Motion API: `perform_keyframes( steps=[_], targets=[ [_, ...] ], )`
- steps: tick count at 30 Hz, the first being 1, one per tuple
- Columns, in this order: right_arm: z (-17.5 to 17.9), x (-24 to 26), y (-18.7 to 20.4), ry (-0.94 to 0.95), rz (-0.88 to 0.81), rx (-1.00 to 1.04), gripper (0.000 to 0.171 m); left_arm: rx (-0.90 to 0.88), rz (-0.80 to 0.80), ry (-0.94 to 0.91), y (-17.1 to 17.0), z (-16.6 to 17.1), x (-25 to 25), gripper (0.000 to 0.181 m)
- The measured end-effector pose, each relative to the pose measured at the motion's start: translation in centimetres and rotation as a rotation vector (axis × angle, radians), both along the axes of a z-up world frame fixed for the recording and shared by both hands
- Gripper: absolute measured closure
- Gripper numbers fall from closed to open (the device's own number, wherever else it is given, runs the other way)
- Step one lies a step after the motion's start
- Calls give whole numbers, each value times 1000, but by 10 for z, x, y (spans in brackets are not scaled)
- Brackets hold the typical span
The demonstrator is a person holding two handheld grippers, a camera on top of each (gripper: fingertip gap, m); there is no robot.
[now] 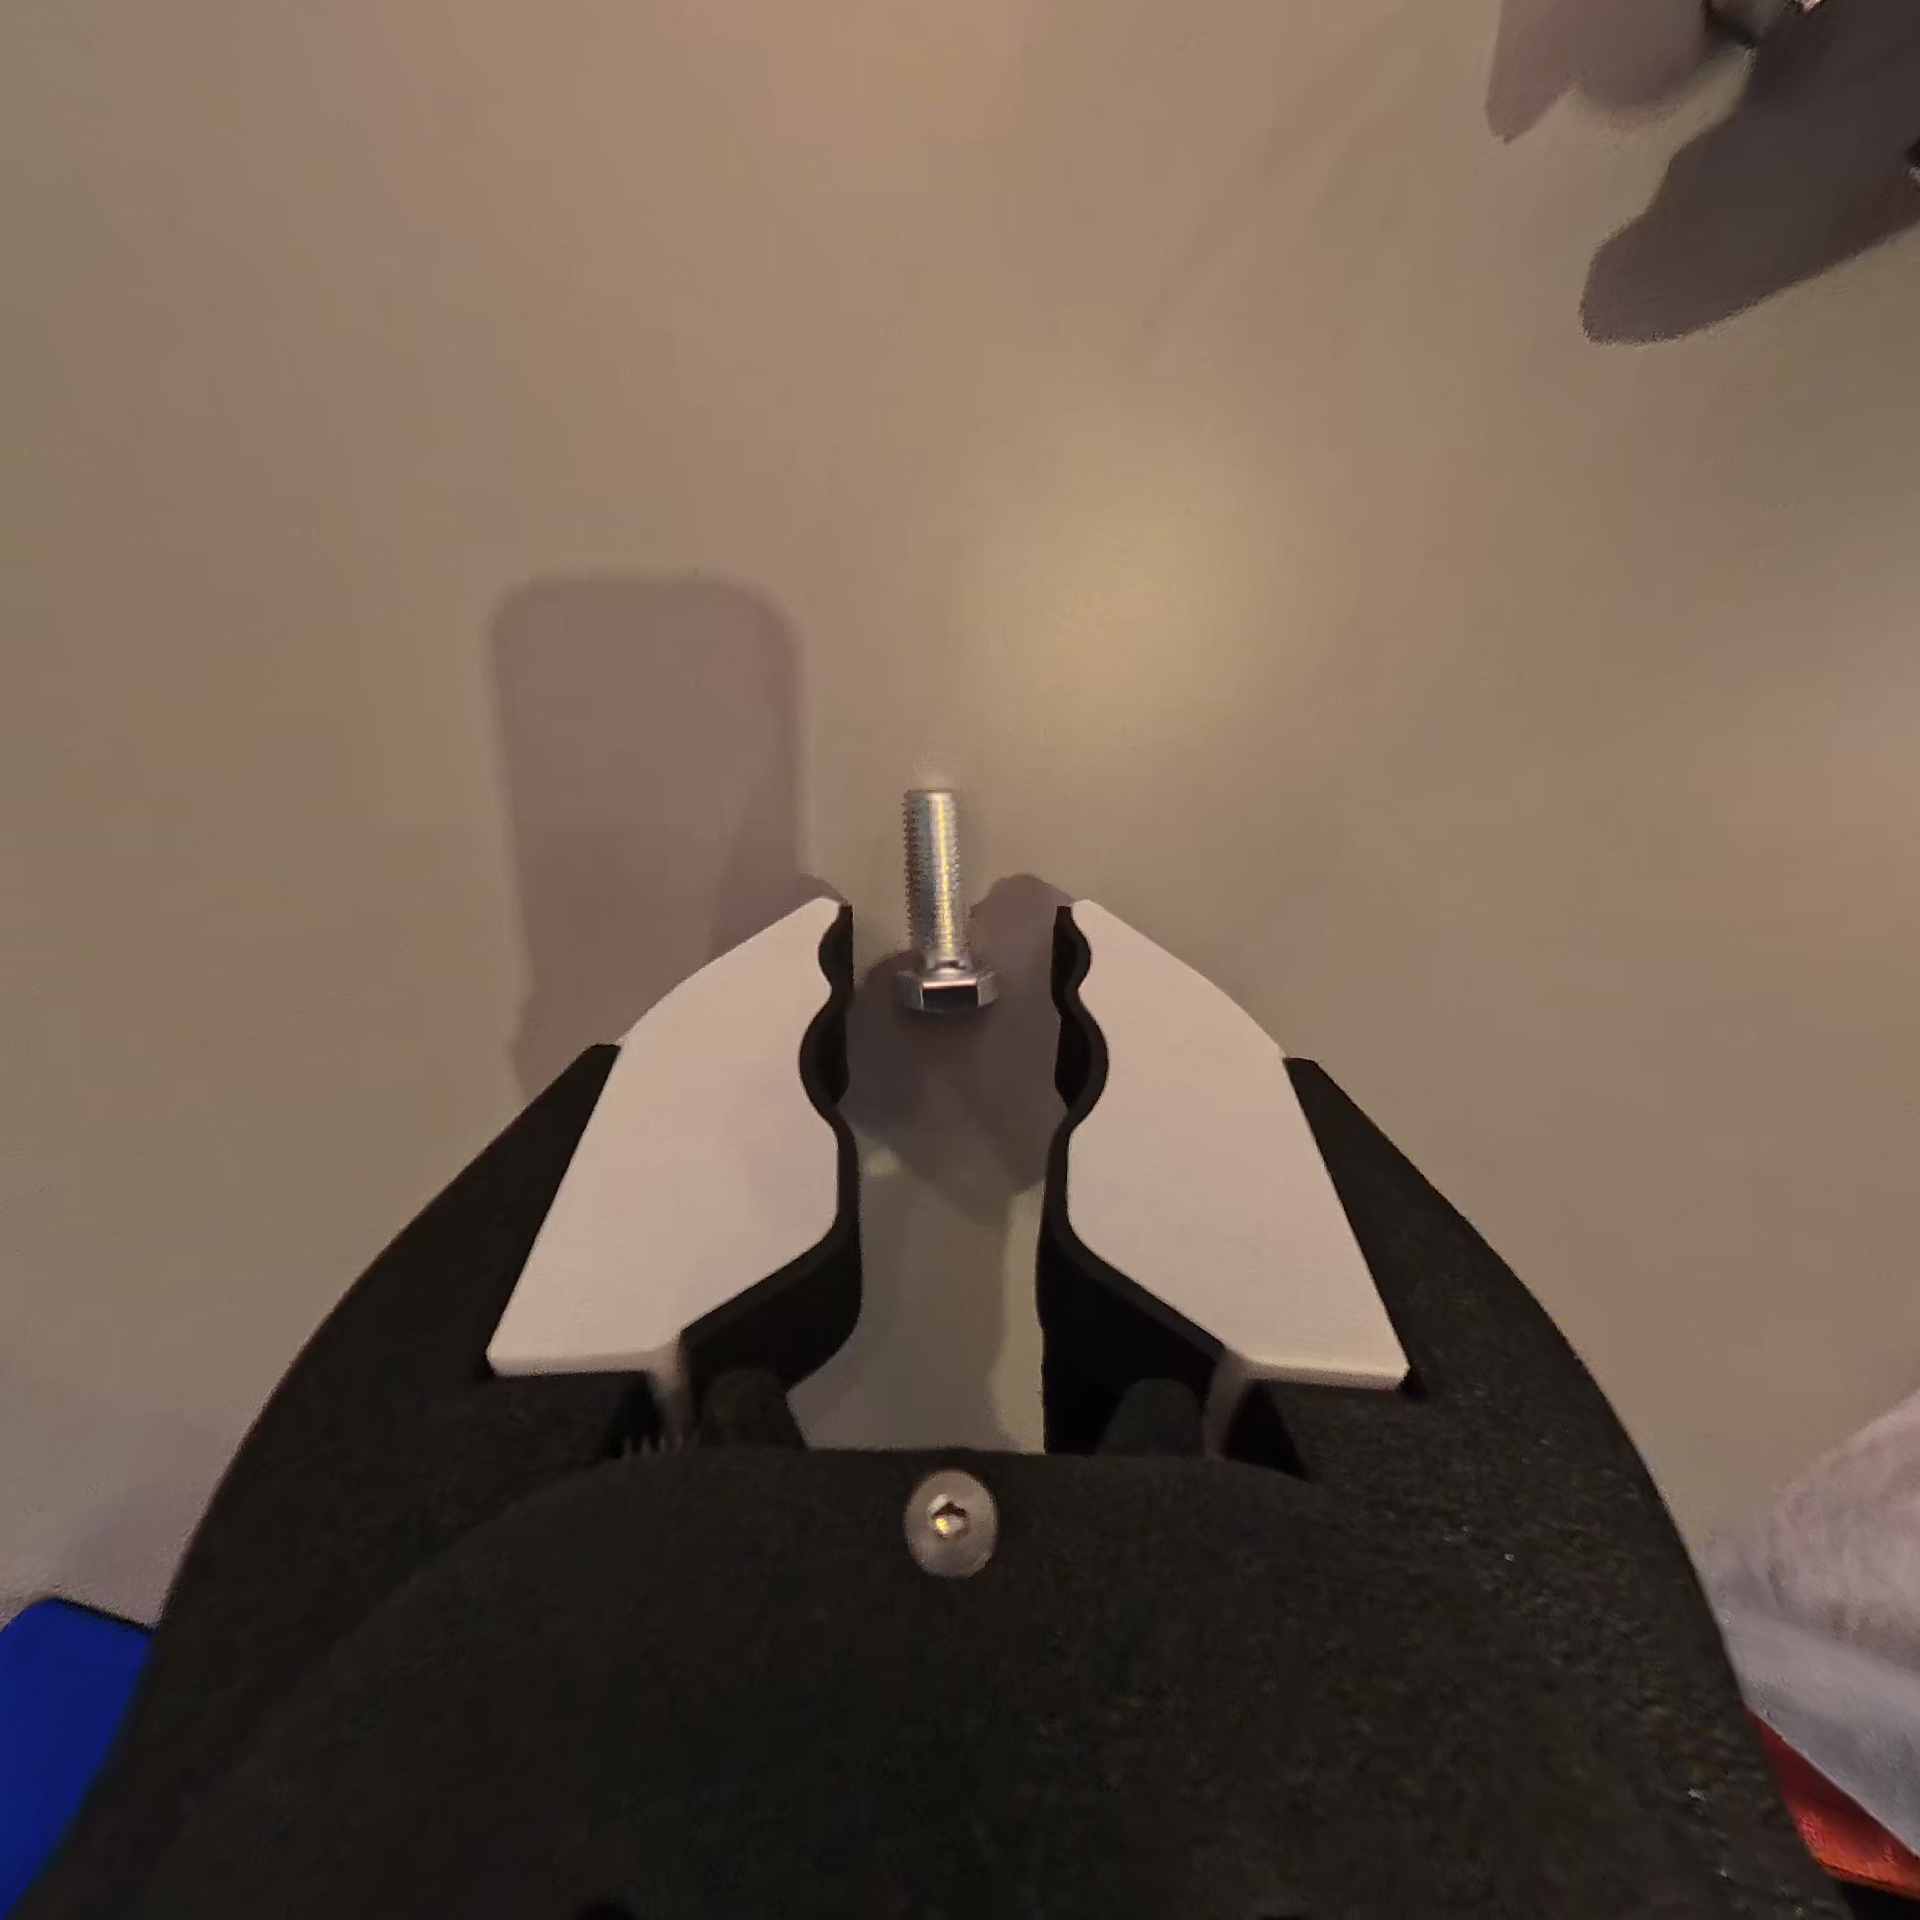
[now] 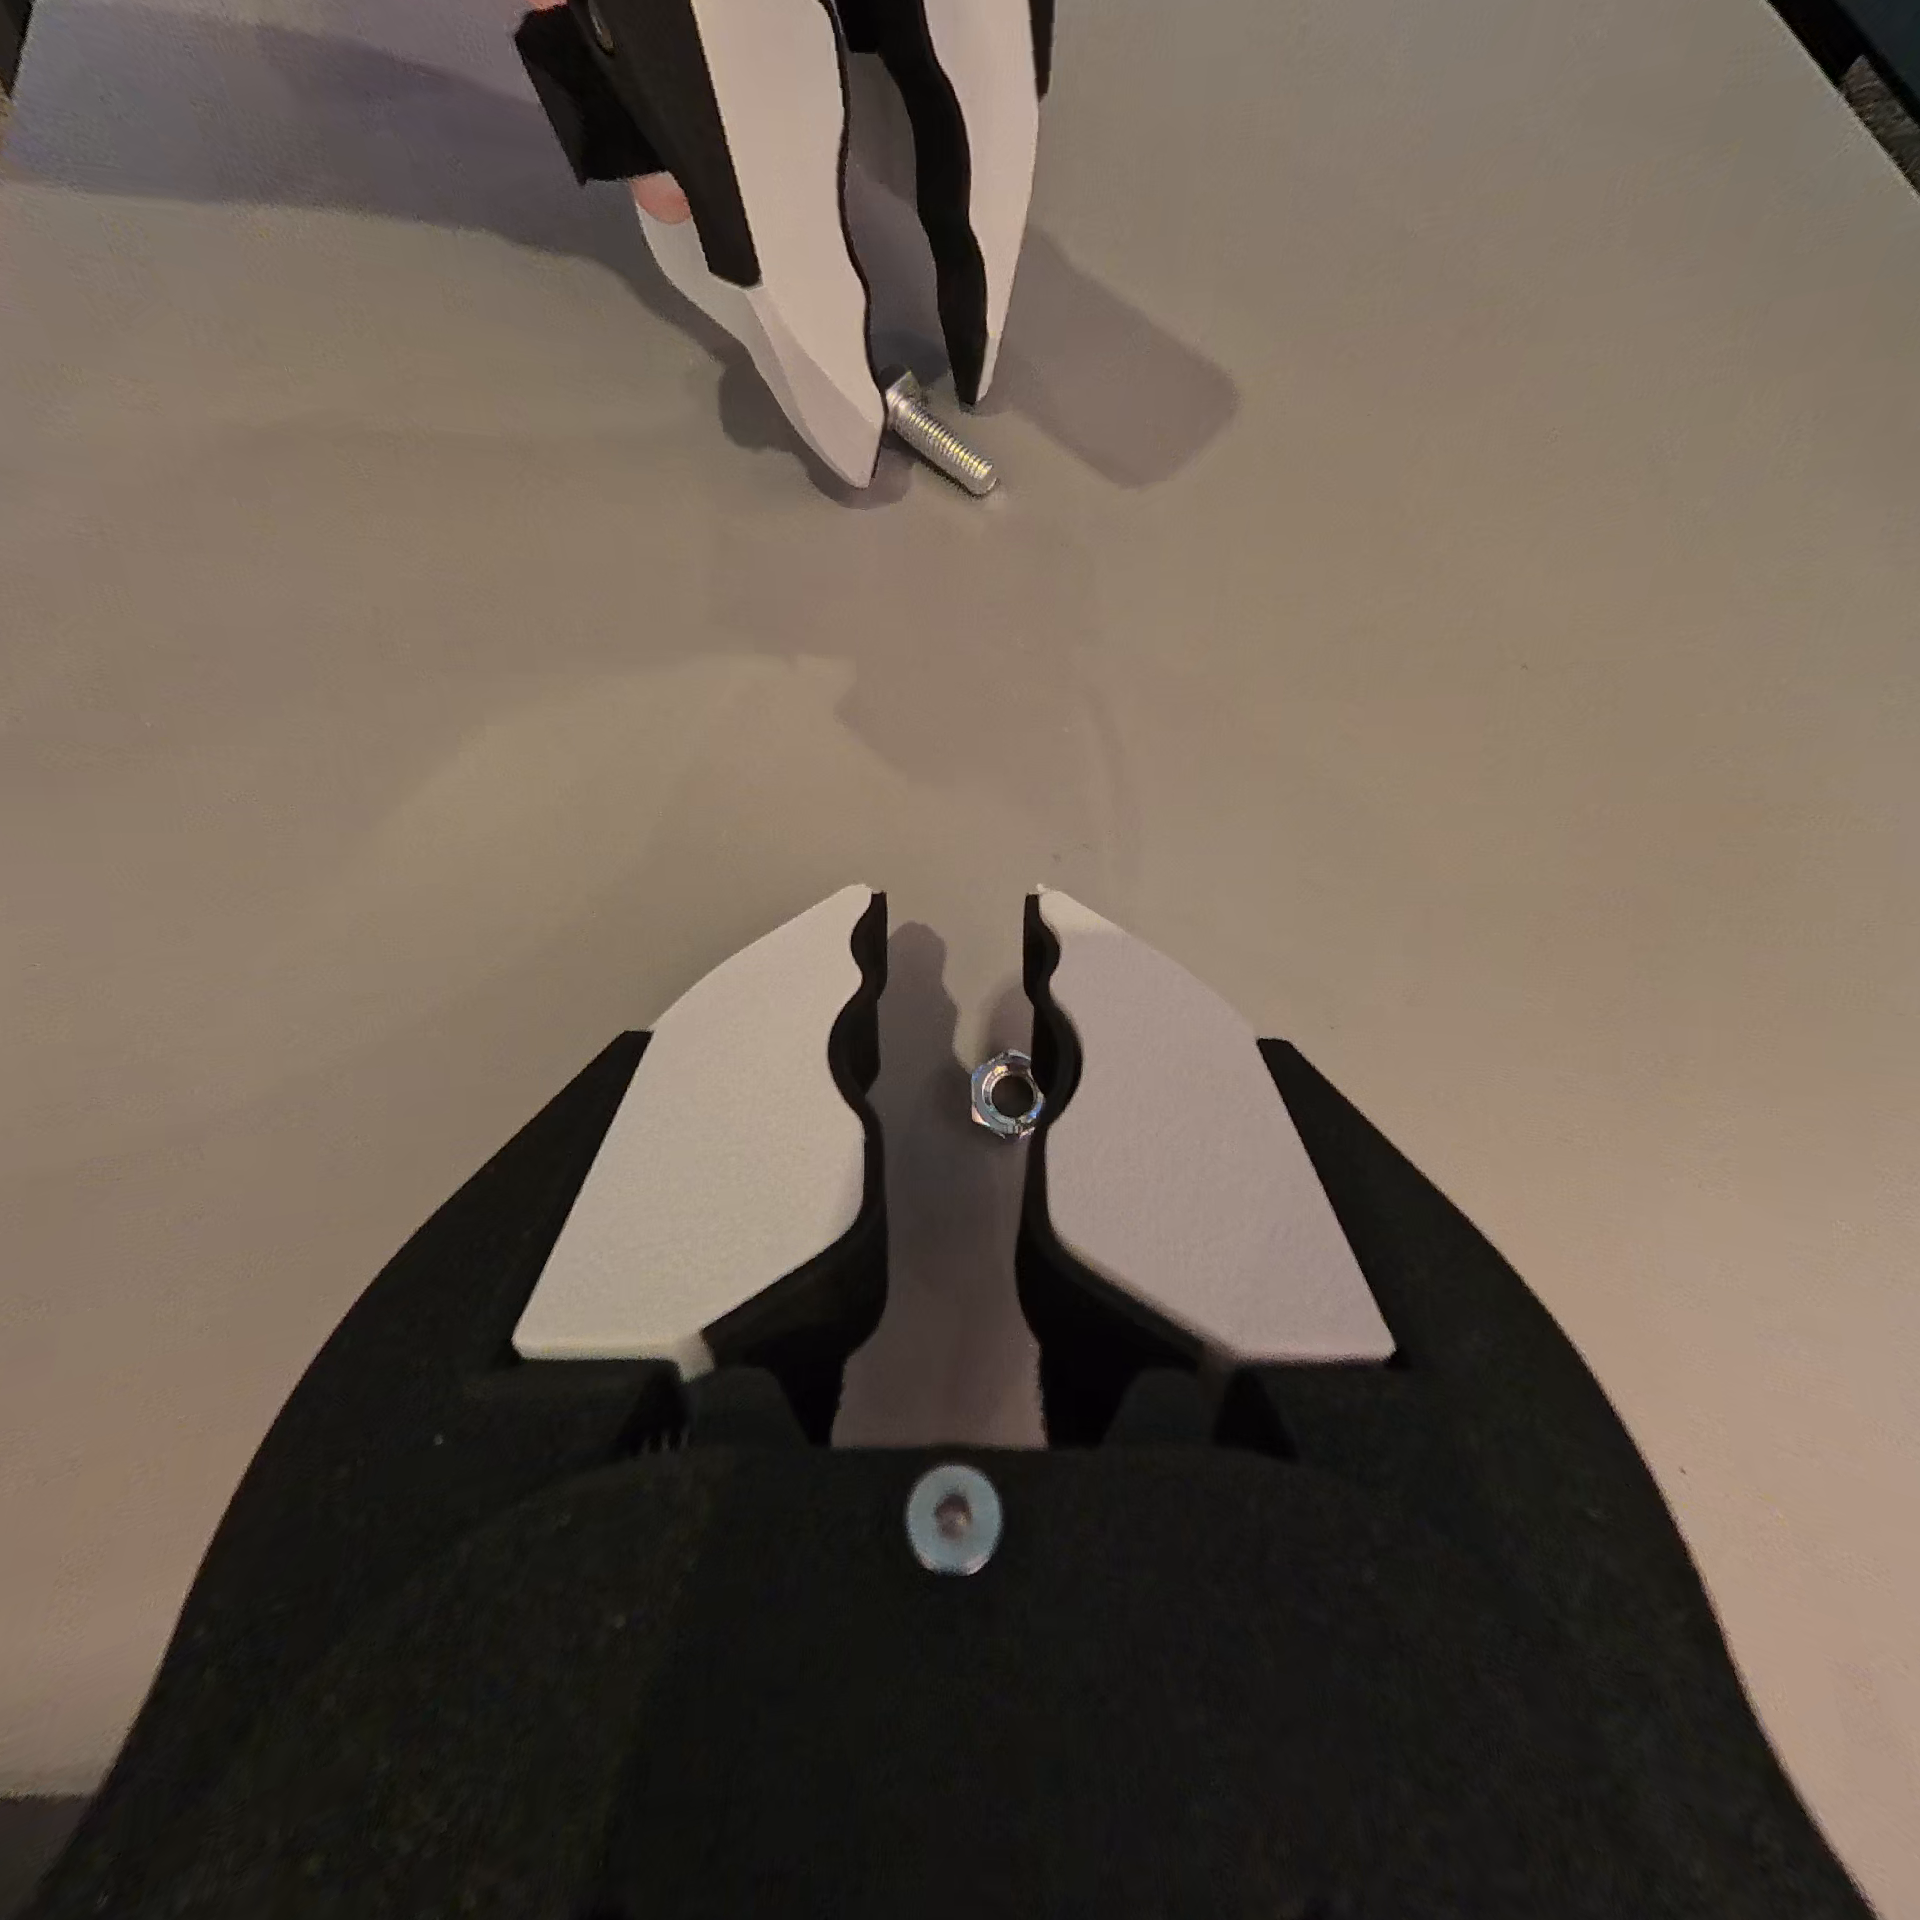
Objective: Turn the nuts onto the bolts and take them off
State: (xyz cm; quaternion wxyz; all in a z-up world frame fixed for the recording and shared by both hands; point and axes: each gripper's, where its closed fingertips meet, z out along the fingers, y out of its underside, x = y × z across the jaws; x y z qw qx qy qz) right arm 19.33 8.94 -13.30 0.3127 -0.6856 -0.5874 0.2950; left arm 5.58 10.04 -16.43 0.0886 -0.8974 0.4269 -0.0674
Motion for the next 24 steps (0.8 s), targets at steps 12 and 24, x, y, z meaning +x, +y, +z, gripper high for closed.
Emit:
perform_keyframes(
  steps=[12,24],
  targets=[
    [2,1,0,6,-2,-1,147,-45,-32,68,-1,-4,-4,164],
    [-1,2,3,9,-11,-5,148,-6,-84,43,-4,0,-2,172]
  ],
)
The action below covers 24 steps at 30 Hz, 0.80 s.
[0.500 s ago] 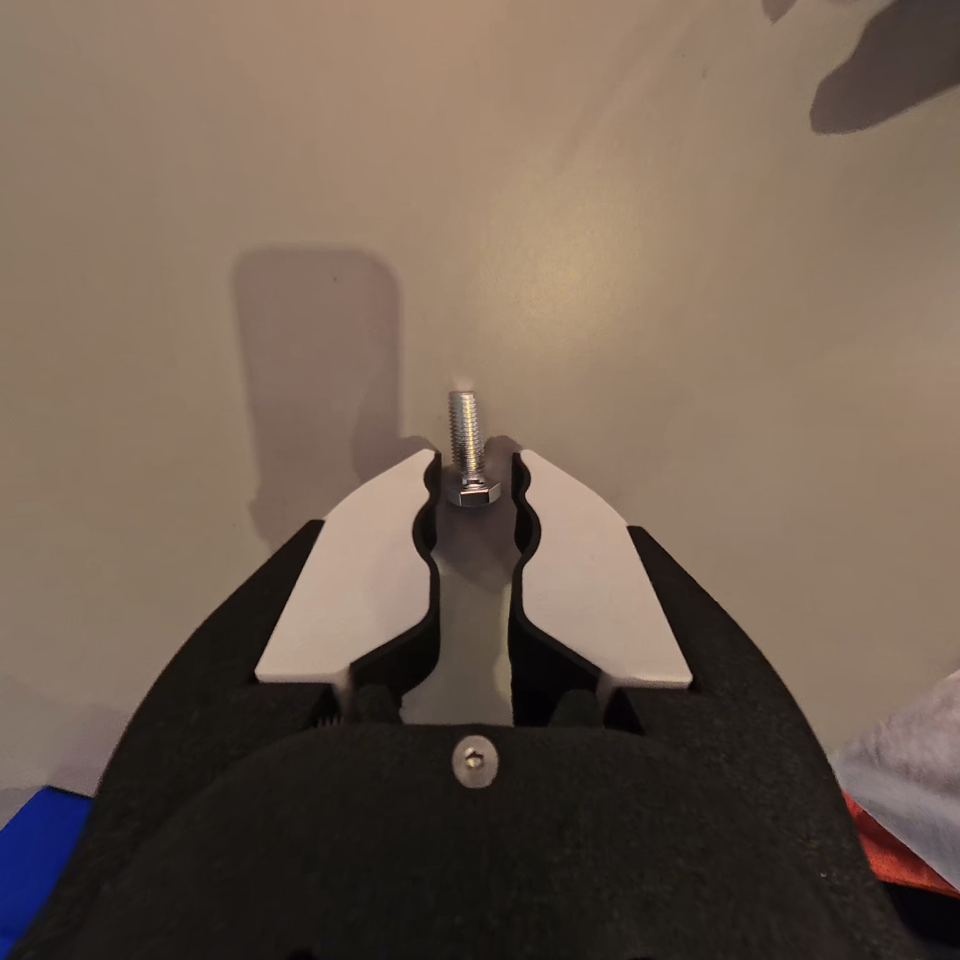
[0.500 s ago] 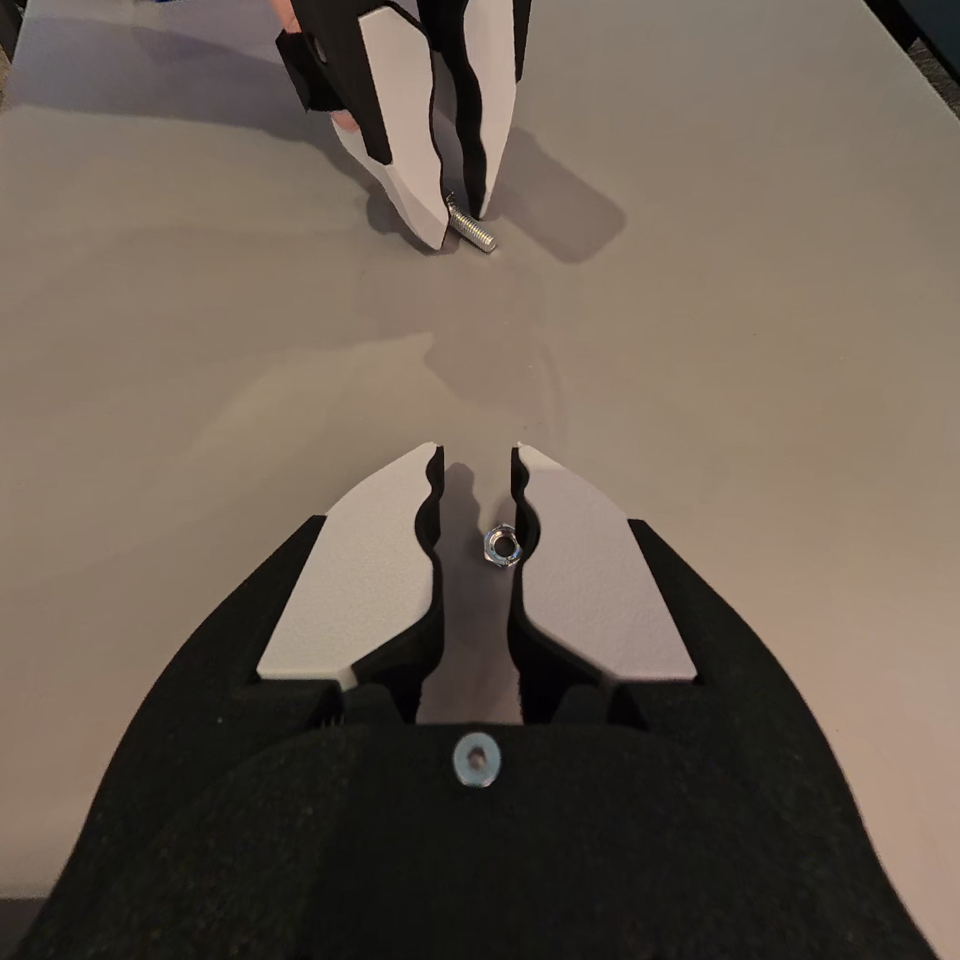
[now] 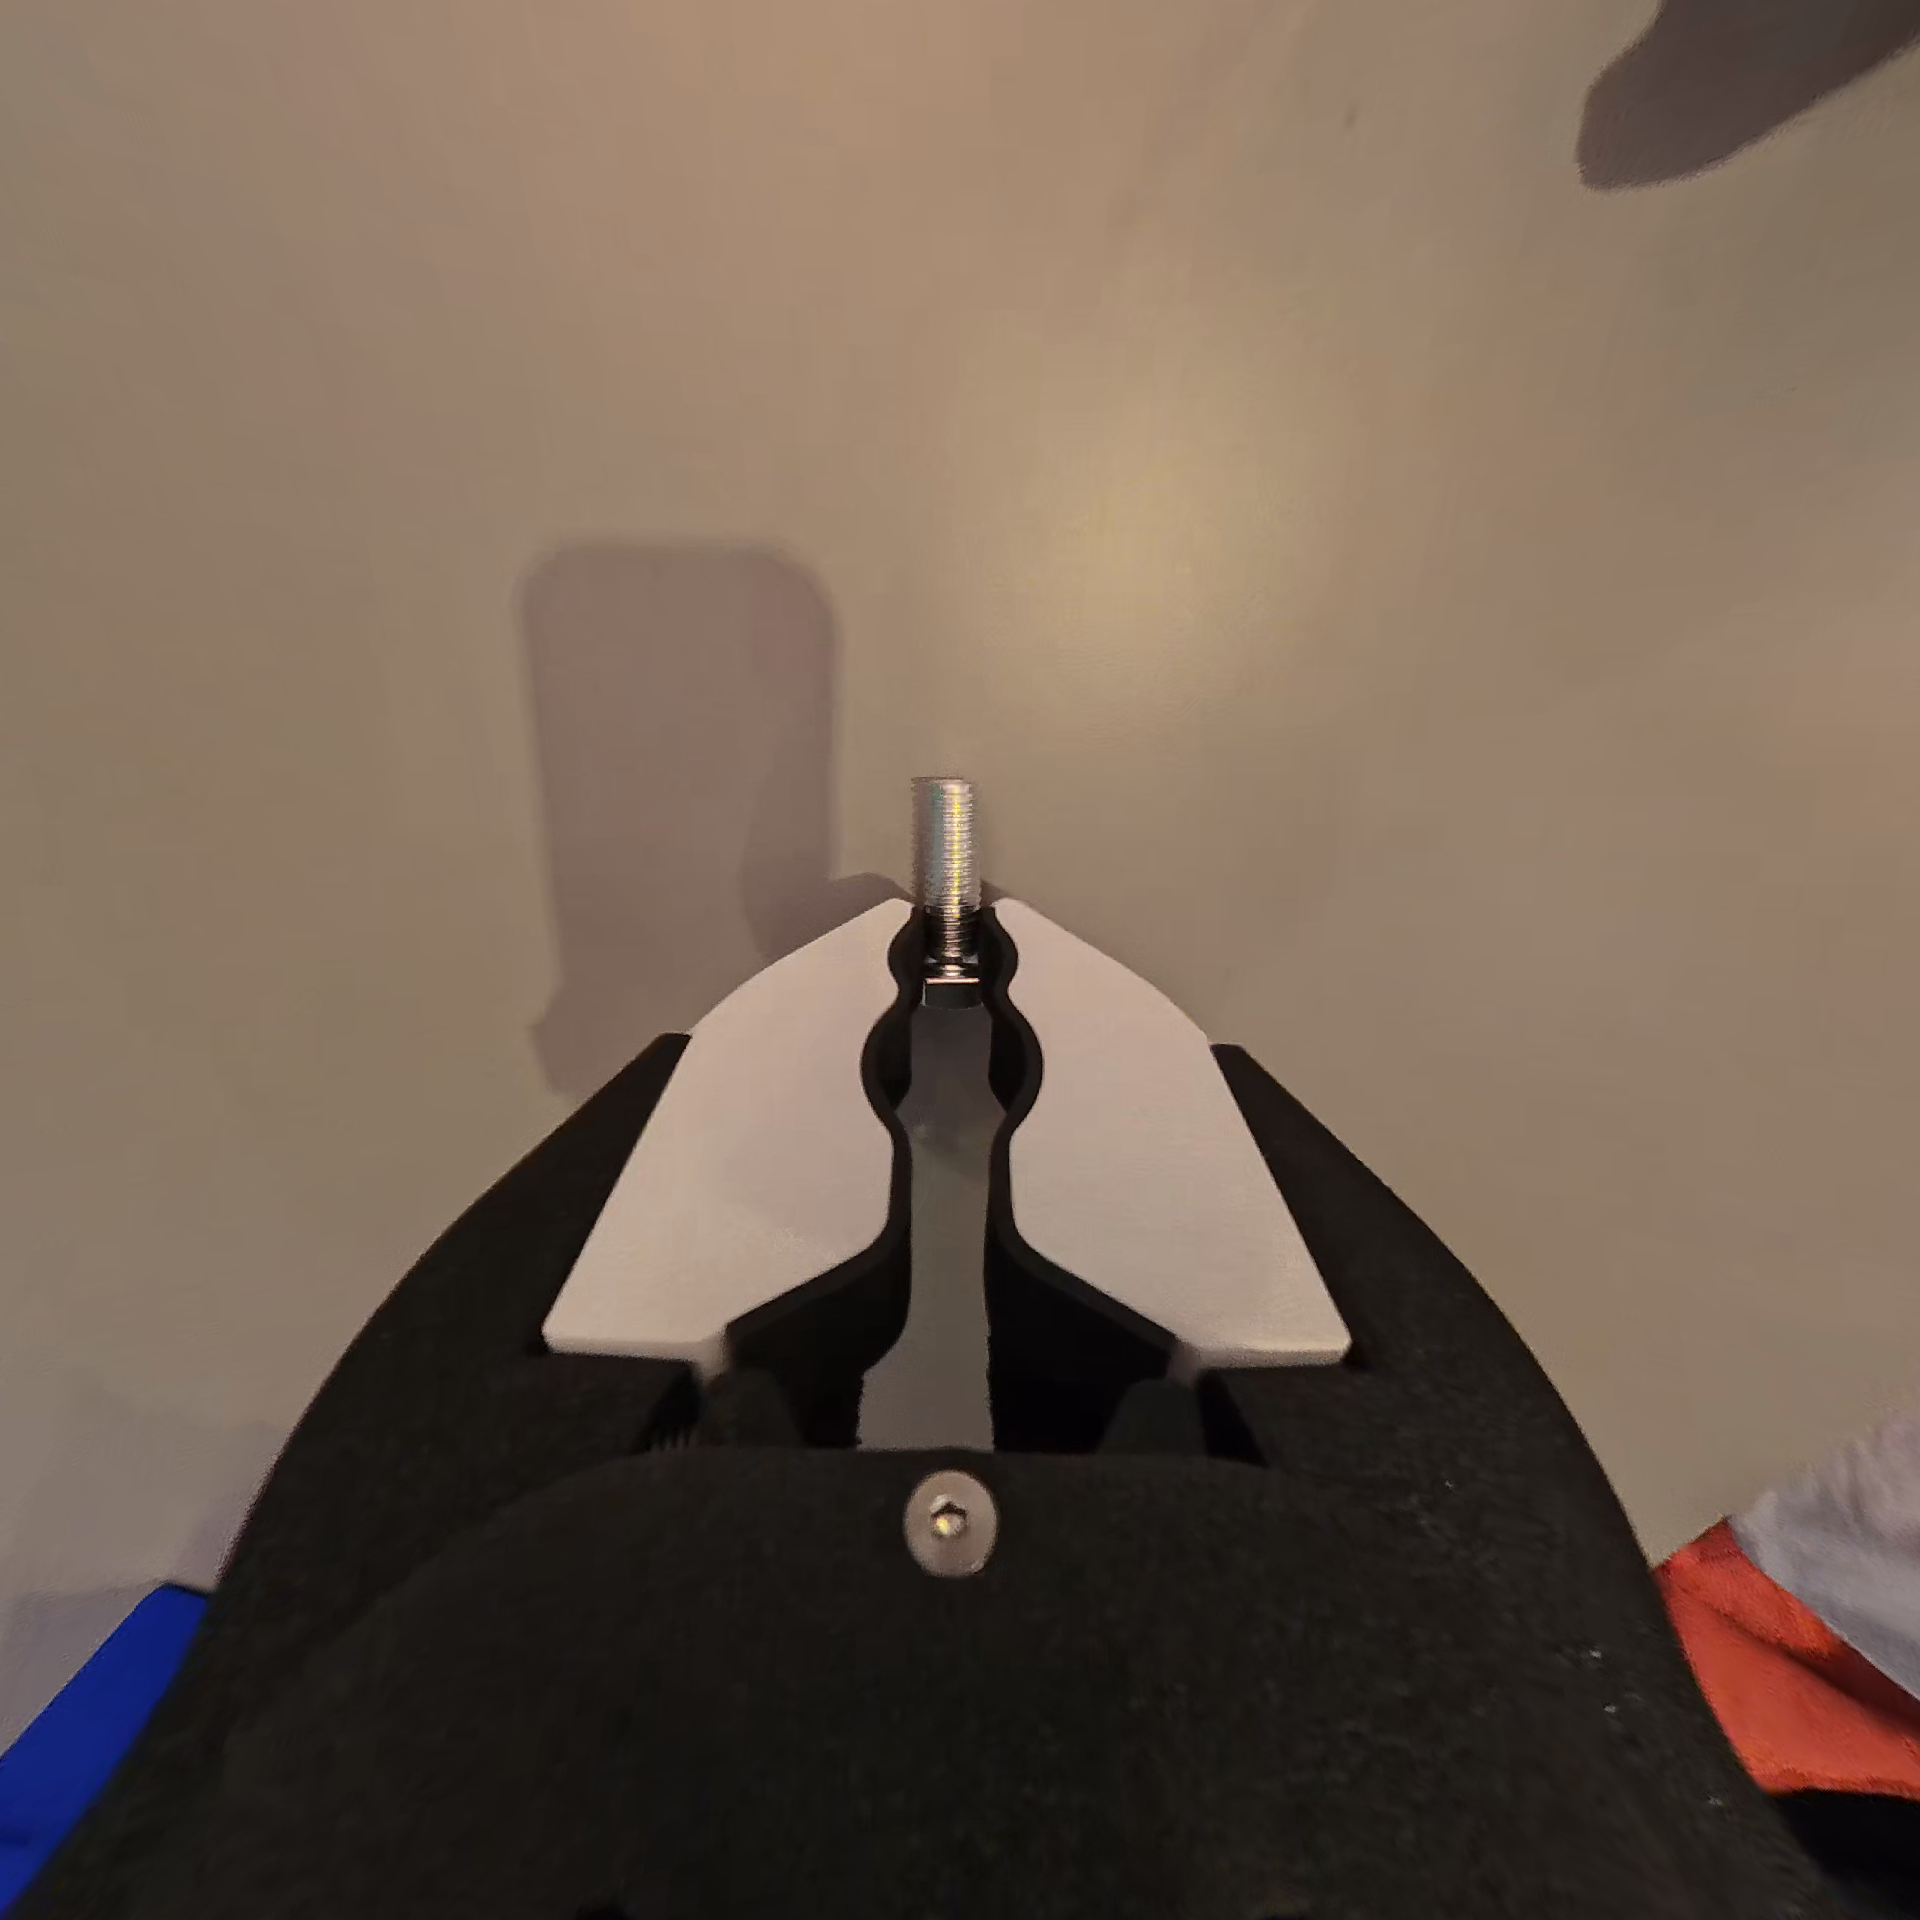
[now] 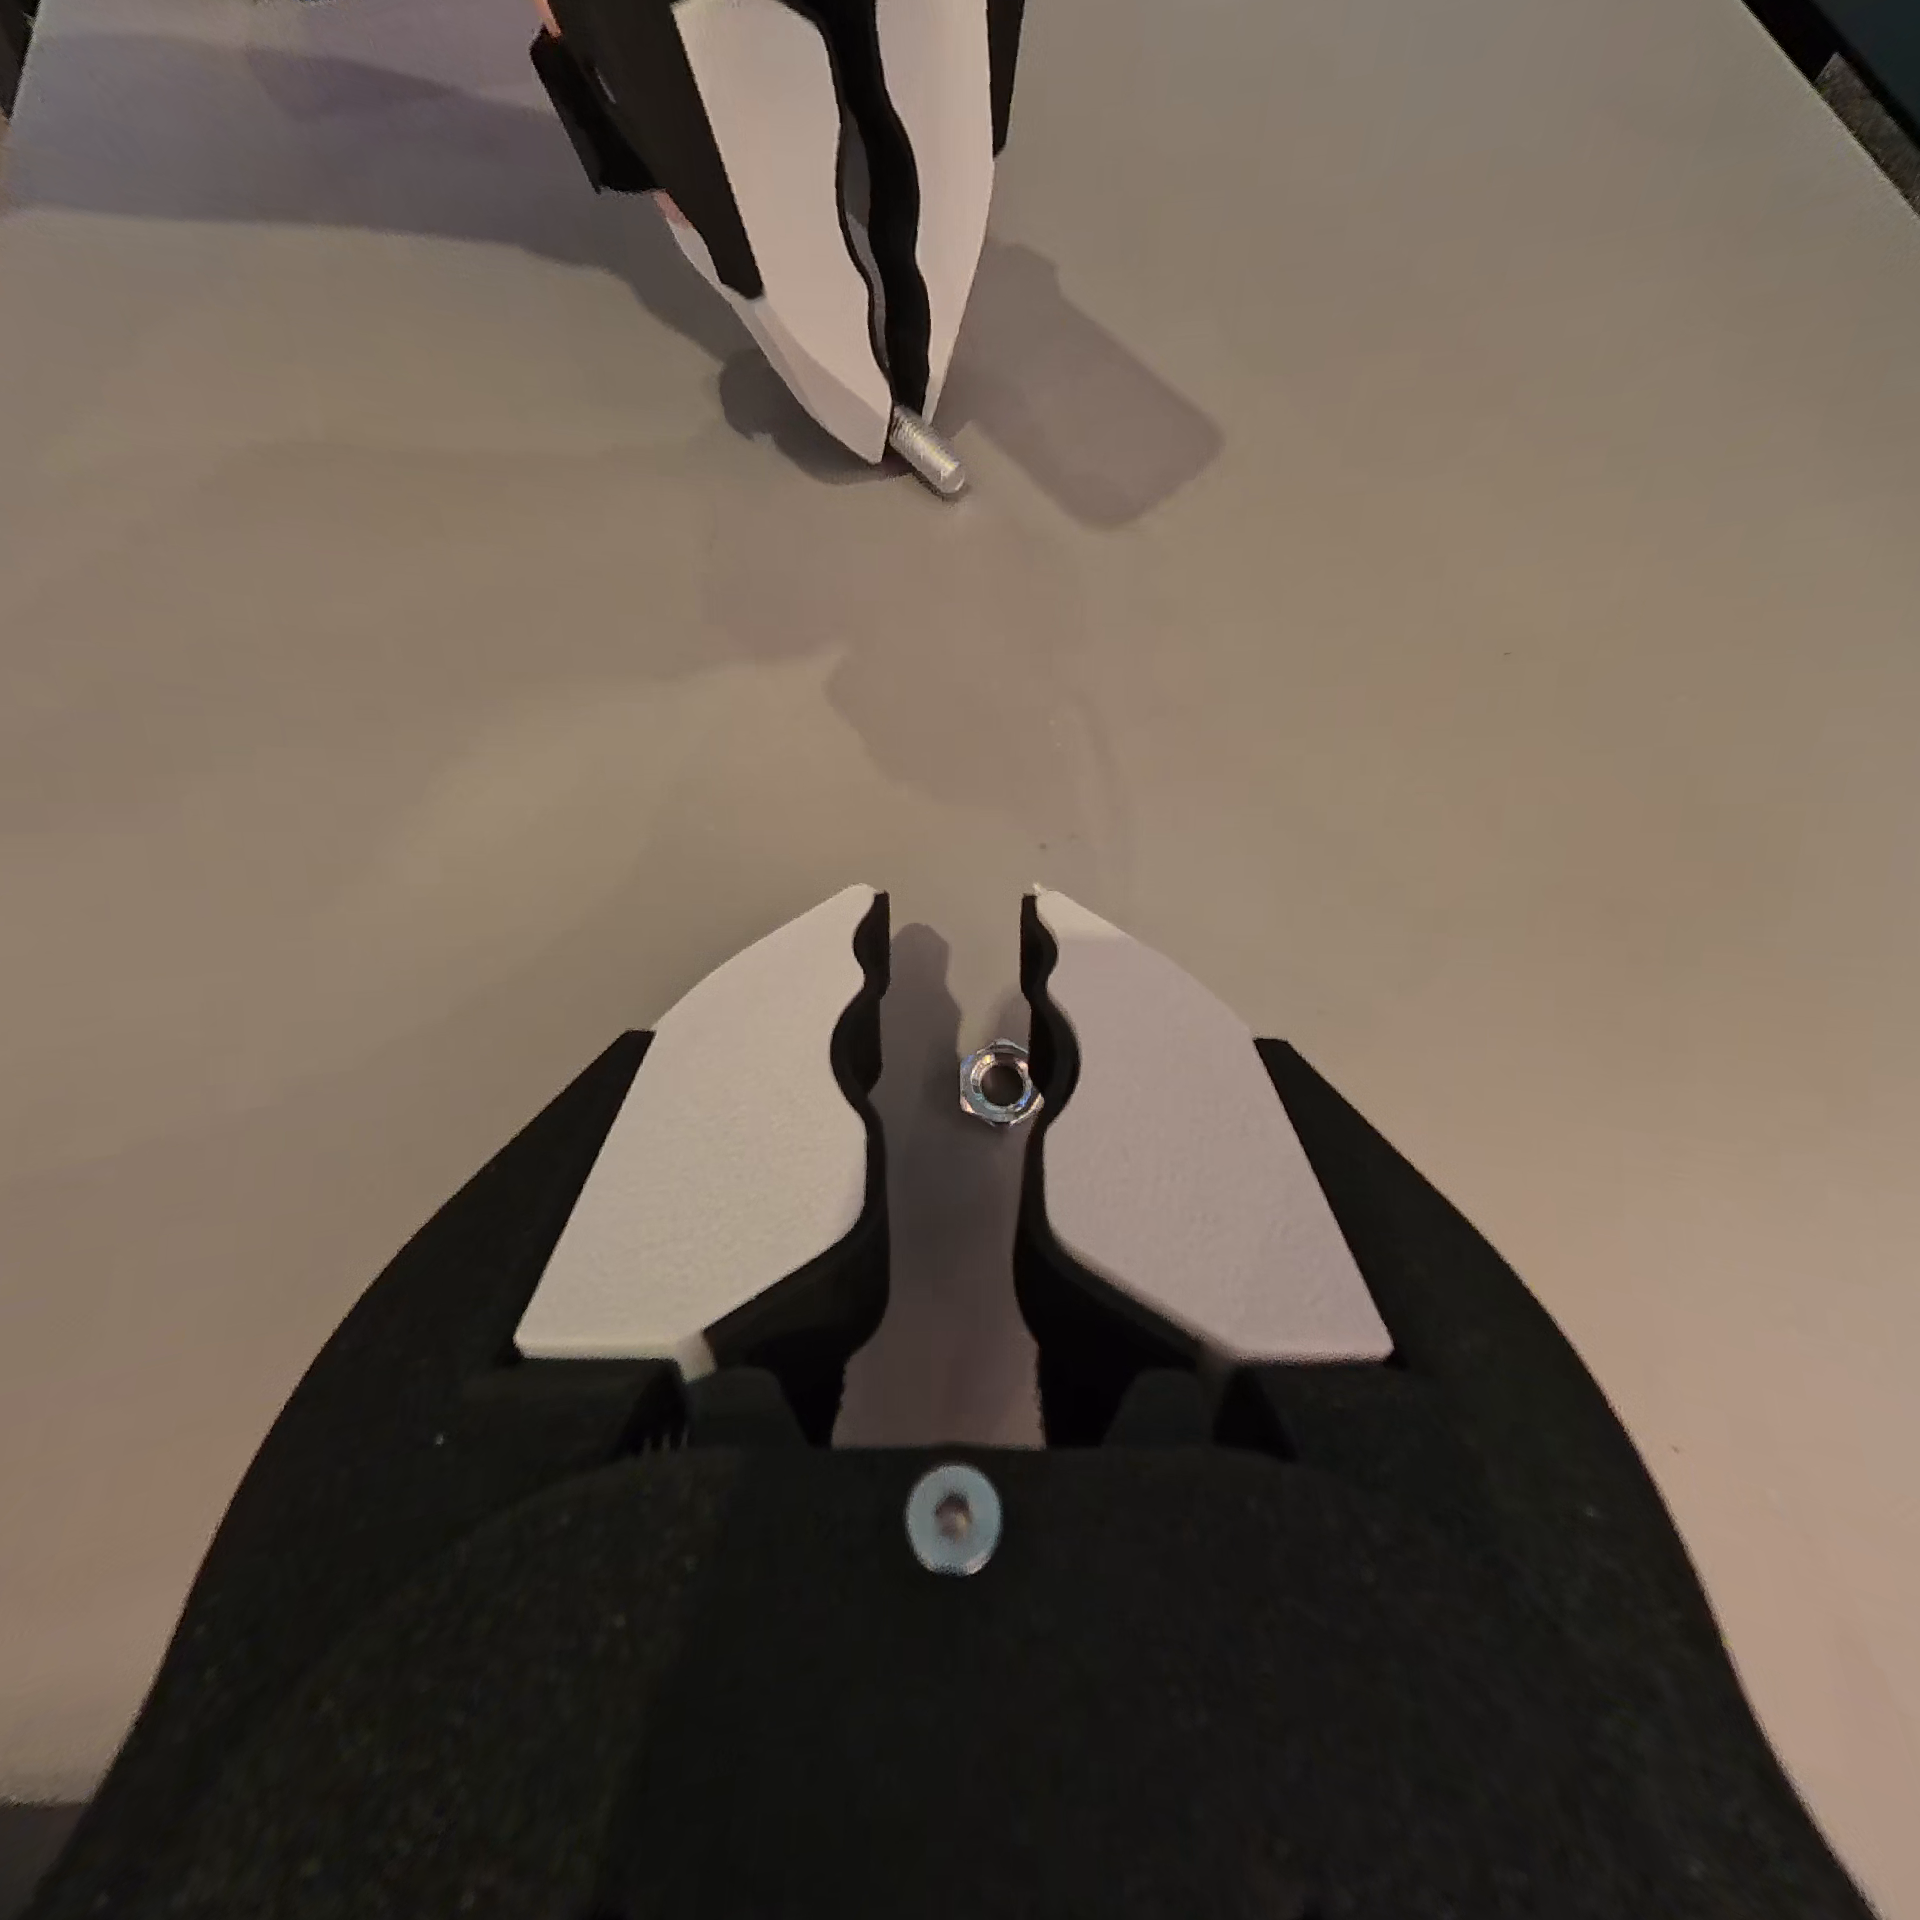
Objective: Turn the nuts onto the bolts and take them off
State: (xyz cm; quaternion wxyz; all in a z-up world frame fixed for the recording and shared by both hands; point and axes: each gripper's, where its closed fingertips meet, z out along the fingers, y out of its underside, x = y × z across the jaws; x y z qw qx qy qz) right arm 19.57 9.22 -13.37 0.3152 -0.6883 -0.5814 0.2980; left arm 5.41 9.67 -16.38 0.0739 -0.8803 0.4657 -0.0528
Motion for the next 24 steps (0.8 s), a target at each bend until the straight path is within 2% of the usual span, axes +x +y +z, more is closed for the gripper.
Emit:
perform_keyframes(
  steps=[3,8,13,19,24],
  targets=[
    [1,-1,1,10,-3,4,148,68,42,-121,5,18,5,172],
    [3,1,4,18,-14,20,149,266,90,-410,12,72,21,172],
    [8,14,11,53,-50,35,149,478,53,-685,-4,120,40,172],
    [-2,32,9,40,-35,27,149,495,55,-796,-22,117,53,172],
    [-19,30,4,-94,0,69,143,447,54,-828,-31,116,51,172]
  ],
)
